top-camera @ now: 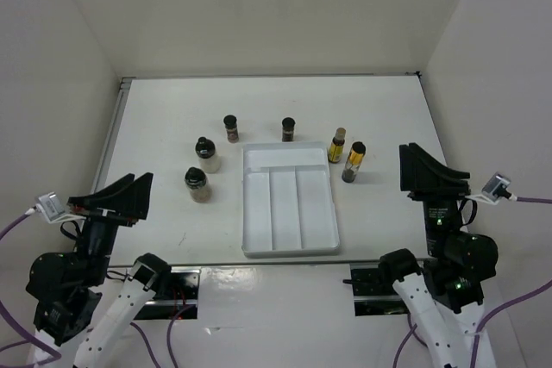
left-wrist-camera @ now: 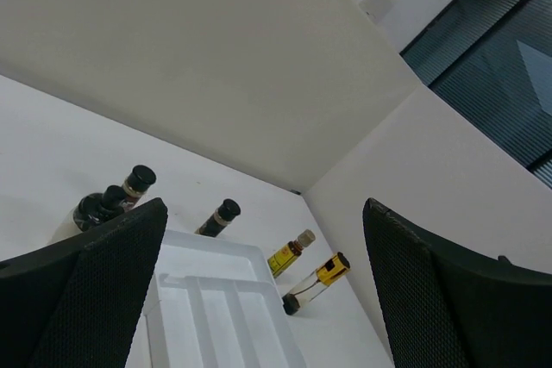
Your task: Organize the condiment bottles
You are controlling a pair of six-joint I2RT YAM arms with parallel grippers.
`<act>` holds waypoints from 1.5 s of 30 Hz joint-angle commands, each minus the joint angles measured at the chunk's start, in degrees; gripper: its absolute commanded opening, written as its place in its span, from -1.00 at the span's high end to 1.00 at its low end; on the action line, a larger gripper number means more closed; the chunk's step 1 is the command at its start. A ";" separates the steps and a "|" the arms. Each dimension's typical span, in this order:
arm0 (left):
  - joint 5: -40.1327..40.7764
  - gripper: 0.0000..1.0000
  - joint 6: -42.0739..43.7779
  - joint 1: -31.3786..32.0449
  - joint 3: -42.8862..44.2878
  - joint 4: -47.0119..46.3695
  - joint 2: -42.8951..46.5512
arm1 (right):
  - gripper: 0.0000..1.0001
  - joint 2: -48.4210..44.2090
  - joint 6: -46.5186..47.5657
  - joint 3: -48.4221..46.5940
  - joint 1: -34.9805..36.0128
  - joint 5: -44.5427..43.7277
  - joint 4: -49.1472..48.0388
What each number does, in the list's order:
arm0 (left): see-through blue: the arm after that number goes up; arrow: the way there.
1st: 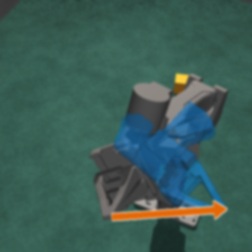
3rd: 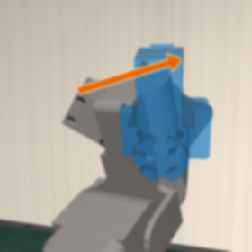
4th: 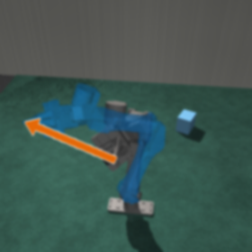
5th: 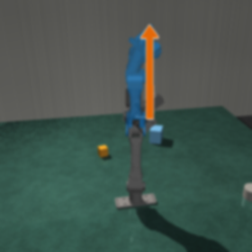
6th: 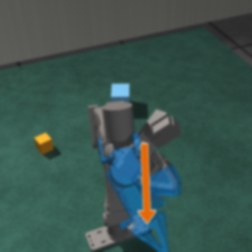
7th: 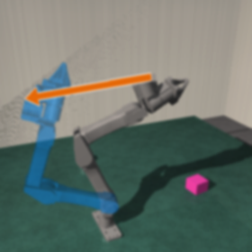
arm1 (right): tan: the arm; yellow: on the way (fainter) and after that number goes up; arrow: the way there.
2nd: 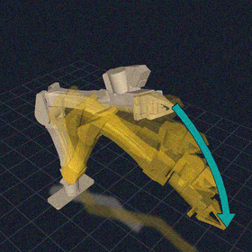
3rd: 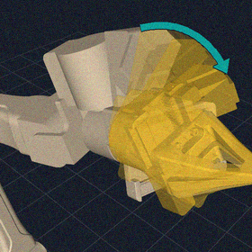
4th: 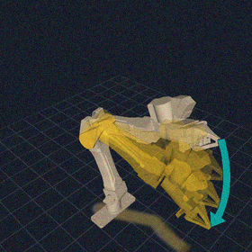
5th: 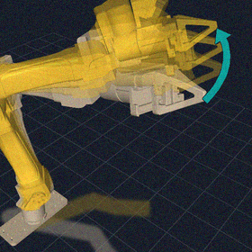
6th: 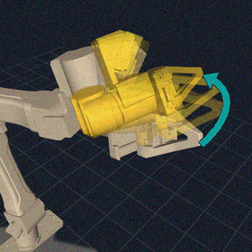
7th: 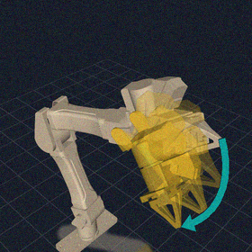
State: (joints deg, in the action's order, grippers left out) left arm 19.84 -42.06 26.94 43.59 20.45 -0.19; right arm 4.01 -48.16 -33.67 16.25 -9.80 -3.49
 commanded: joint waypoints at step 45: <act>-15.00 -1.00 27.21 -18.15 25.52 13.91 -64.16 | -0.97 70.96 27.07 -37.18 19.87 9.98 11.05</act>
State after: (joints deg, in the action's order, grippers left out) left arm 10.63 -18.13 8.91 71.26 33.87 -67.18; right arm 74.61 -20.12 -73.01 35.57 2.09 10.22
